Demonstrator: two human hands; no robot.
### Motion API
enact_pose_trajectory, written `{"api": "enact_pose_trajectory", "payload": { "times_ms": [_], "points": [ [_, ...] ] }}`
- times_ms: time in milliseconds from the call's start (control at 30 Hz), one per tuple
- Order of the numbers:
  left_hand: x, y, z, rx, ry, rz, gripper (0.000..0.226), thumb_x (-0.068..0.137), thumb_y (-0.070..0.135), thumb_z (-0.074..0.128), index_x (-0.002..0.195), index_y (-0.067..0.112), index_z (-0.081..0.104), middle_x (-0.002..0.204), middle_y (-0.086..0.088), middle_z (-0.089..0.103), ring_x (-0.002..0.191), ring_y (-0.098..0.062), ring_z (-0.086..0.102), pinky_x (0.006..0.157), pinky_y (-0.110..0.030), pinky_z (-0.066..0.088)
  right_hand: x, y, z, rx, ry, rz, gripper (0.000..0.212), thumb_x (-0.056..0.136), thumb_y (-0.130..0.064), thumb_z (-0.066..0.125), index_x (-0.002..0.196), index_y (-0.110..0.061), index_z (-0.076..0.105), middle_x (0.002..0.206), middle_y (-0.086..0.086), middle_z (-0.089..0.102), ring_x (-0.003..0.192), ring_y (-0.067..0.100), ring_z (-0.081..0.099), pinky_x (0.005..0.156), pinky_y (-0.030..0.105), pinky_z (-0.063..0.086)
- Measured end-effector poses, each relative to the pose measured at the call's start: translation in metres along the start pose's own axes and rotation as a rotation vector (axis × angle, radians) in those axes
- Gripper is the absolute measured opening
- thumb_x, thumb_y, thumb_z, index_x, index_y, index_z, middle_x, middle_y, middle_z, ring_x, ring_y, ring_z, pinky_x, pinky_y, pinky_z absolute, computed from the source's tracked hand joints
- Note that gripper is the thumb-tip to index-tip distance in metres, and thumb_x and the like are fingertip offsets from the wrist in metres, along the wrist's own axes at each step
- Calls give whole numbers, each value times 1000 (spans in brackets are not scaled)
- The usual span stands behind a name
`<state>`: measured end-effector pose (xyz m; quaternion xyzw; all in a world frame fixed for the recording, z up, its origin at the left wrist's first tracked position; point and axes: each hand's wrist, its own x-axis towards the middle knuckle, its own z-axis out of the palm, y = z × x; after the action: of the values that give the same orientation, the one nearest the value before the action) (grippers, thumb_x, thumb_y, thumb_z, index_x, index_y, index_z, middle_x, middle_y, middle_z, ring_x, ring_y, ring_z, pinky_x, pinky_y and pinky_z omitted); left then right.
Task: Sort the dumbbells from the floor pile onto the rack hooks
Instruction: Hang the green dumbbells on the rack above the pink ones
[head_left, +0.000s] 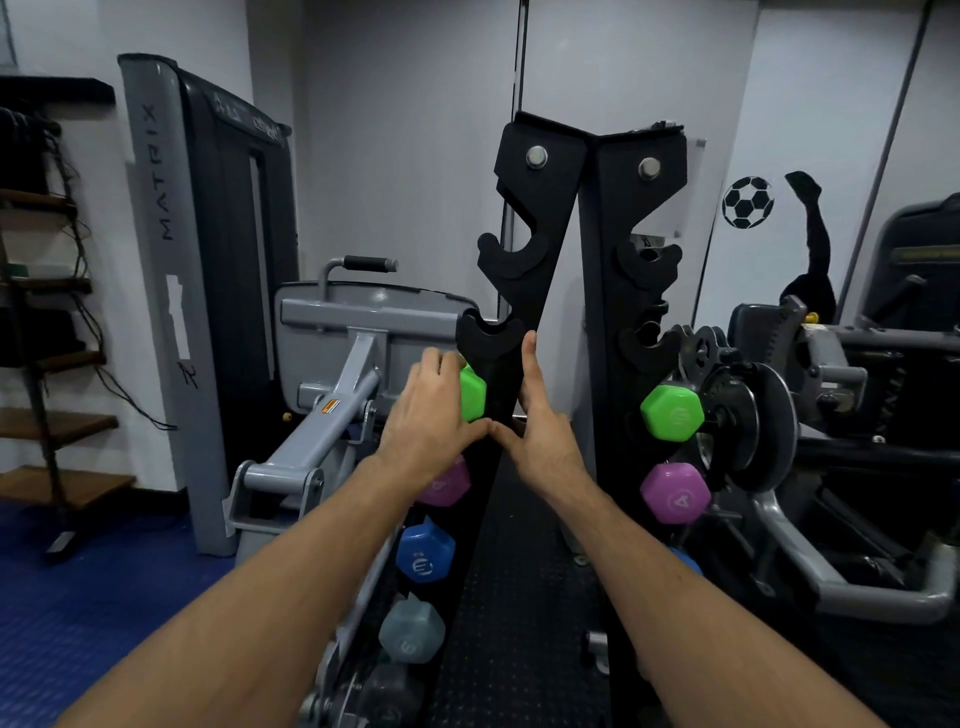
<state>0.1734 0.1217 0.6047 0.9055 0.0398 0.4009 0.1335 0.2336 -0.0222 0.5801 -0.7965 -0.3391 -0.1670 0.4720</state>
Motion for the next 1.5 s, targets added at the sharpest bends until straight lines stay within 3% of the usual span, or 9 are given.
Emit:
{"api": "enact_pose_trajectory", "payload": {
  "times_ms": [133, 367, 600, 800, 1033, 1200, 1267, 1367, 1500],
  "points": [
    [-5, 3, -5, 142, 3, 115, 65, 84, 32, 79, 137, 14, 45, 130, -4, 52, 116, -22, 53, 95, -36, 51, 0, -2, 0, -16, -6, 11, 119, 97, -13, 71, 149, -65, -23, 139, 10, 66, 116, 25, 69, 99, 41, 52],
    [-8, 9, -5, 80, 60, 94, 58, 89, 33, 74, 134, 10, 48, 122, -7, 63, 110, -23, 63, 91, -33, 50, 1, 0, 1, -9, 7, -10, 120, 97, -13, 71, 147, -67, -24, 138, 10, 66, 111, 25, 71, 88, 30, 48],
    [-7, 15, 0, -97, 147, -164, 45, 86, 44, 75, 111, 12, 55, 94, -7, 69, 87, -30, 68, 78, -45, 57, 1, 4, 1, -6, 19, -35, 116, 97, -23, 73, 147, -68, -21, 130, 19, 69, 101, 29, 74, 90, 45, 59],
    [-10, 12, 2, -127, 145, -158, 49, 84, 41, 78, 116, 13, 55, 99, -6, 69, 91, -27, 68, 81, -45, 57, -2, 3, 2, -2, 13, -30, 117, 97, -18, 71, 147, -68, -21, 131, 20, 68, 98, 29, 74, 89, 47, 60],
    [-12, 13, 3, -152, 113, -169, 59, 84, 36, 80, 129, 14, 50, 119, -5, 62, 107, -24, 62, 90, -38, 53, -3, 1, 1, -35, 15, -26, 118, 97, -18, 71, 147, -68, -23, 132, 21, 67, 100, 32, 73, 92, 51, 58],
    [-20, 6, 9, -236, 113, -132, 65, 87, 37, 75, 141, 16, 45, 131, -4, 57, 115, -25, 59, 96, -41, 51, -7, 2, -2, -65, 17, -52, 121, 93, -15, 74, 151, -62, -22, 139, 15, 64, 80, 20, 71, 84, 47, 60],
    [-29, 1, 13, -287, 129, -117, 64, 92, 39, 69, 146, 17, 42, 138, -3, 54, 121, -22, 55, 100, -39, 48, -14, 4, -2, -59, 11, -71, 121, 91, -15, 75, 155, -57, -20, 146, 5, 62, 94, 19, 72, 92, 42, 59],
    [-53, -9, 19, -360, 152, -139, 69, 98, 43, 60, 155, 17, 32, 154, -3, 42, 139, -17, 42, 114, -37, 39, -37, 11, -2, -89, -4, -70, 117, 92, -22, 76, 160, -48, -16, 166, -2, 36, 136, 23, 55, 103, 28, 39],
    [-96, -26, 33, -486, 190, -200, 66, 100, 46, 53, 156, 18, 32, 157, -1, 41, 143, -16, 41, 117, -45, 38, -88, 32, 2, -114, -28, -58, 116, 91, -29, 77, 159, -51, -13, 171, -9, 25, 148, 18, 41, 116, 36, 37]
  ]
}}
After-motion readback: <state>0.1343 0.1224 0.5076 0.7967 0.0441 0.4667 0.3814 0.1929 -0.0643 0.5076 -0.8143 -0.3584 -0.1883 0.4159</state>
